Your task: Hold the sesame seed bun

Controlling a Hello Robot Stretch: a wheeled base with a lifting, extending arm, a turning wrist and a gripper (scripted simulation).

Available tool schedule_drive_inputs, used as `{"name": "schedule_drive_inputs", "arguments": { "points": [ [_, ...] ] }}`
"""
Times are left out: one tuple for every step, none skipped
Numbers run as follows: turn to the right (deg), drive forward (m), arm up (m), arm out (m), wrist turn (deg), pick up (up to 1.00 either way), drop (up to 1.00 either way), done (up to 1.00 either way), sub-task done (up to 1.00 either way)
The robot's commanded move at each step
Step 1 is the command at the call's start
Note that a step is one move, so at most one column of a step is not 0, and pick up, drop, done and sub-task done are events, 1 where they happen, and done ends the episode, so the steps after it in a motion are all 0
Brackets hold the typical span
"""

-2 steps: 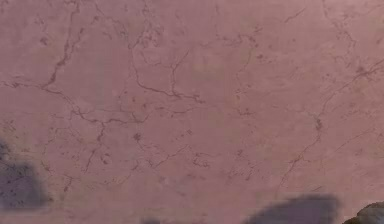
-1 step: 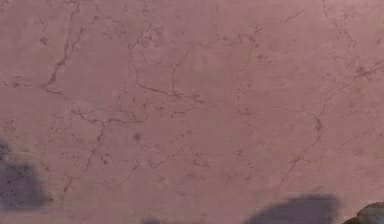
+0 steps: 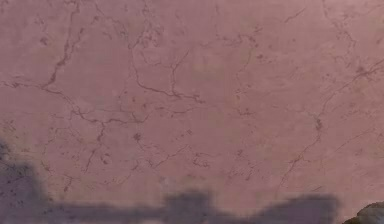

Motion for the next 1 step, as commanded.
{"name": "schedule_drive_inputs", "arguments": {
  "points": [
    [0.0, 0.00, 0.00, 0.00, 0.0, 0.00, 0.00, 1.00, 0.00]
  ]
}}
